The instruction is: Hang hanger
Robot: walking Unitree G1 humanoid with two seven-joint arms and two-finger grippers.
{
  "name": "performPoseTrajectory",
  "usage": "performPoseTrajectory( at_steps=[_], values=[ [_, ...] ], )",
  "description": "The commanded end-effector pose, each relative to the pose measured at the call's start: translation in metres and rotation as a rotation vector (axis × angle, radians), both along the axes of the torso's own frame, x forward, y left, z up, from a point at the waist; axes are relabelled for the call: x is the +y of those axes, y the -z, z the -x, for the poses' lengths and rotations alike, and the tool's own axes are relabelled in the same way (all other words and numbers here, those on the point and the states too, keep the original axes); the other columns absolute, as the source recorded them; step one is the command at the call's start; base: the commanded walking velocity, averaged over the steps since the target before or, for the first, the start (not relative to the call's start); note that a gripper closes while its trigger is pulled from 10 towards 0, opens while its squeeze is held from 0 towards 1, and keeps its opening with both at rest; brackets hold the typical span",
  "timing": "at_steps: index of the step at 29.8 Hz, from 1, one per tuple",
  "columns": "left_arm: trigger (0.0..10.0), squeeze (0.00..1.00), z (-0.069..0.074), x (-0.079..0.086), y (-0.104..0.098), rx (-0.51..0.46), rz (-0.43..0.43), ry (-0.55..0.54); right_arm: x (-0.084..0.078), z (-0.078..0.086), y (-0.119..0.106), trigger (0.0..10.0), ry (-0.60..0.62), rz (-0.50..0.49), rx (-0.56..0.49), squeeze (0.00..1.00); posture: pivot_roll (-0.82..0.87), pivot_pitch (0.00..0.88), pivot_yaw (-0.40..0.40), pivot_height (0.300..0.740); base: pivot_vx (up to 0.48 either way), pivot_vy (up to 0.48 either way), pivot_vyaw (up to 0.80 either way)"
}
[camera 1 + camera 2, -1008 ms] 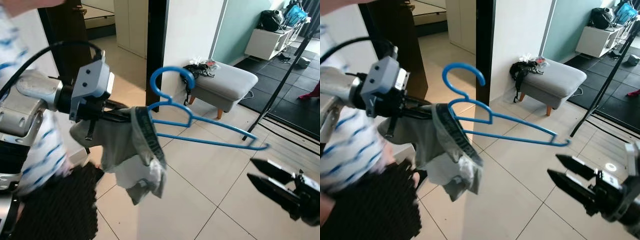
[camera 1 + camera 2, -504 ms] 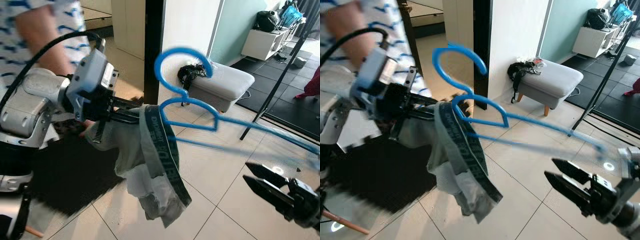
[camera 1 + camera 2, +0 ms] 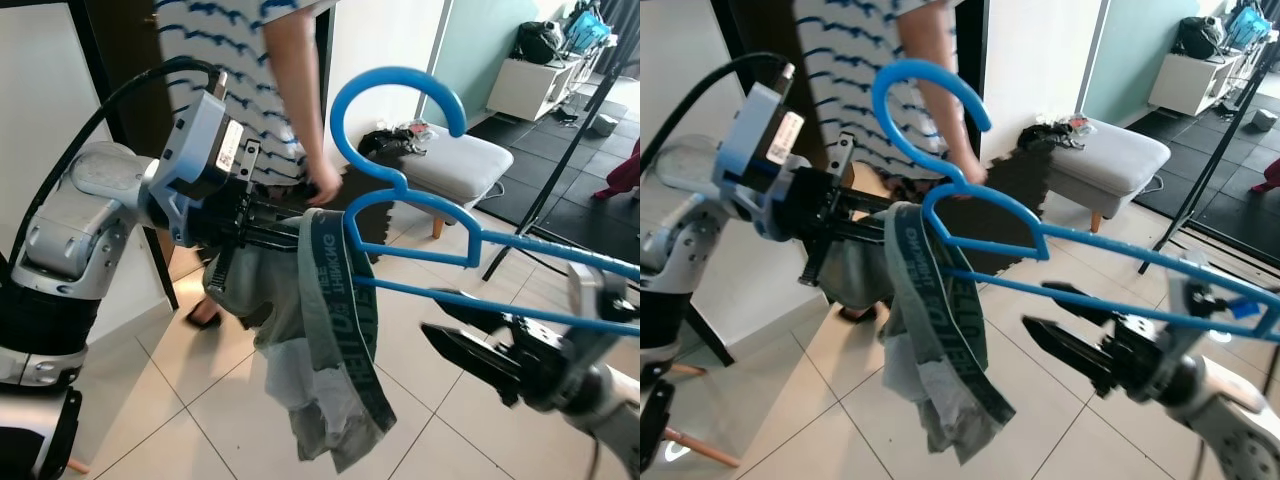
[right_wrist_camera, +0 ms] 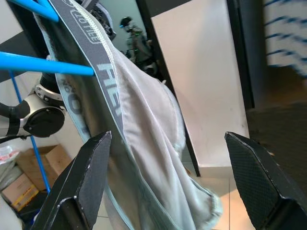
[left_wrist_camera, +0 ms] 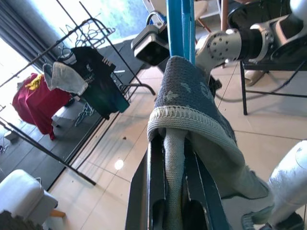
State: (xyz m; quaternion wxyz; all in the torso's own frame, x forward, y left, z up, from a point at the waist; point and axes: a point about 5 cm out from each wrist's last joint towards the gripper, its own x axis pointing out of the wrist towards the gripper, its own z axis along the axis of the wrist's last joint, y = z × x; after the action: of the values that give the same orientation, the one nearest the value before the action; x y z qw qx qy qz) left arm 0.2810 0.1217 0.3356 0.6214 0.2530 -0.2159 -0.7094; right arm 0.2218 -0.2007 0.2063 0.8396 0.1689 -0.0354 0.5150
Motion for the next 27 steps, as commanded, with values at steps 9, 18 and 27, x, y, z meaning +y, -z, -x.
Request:
performPoseTrajectory(
  at_steps=[9,18,27],
  values=[
    [10.0,0.00,0.004,-0.011,-0.007,-0.018,0.016,0.038,0.024,-0.016,0.005,10.0,-0.017,0.056,-0.009,0.00,-0.02,0.028,-0.022,0.740,0.000,0.000,0.00],
    [10.0,0.00,0.004,-0.013,-0.008,-0.024,0.019,0.040,0.035,-0.022,0.007,10.0,-0.033,0.089,-0.011,0.00,-0.02,0.028,-0.022,0.740,0.000,0.000,0.00],
    [10.0,0.00,0.003,-0.014,-0.008,-0.025,0.018,0.040,0.038,-0.026,0.000,10.0,-0.034,0.046,-0.044,0.00,-0.01,0.027,-0.020,0.740,0.000,0.000,0.00]
  ],
)
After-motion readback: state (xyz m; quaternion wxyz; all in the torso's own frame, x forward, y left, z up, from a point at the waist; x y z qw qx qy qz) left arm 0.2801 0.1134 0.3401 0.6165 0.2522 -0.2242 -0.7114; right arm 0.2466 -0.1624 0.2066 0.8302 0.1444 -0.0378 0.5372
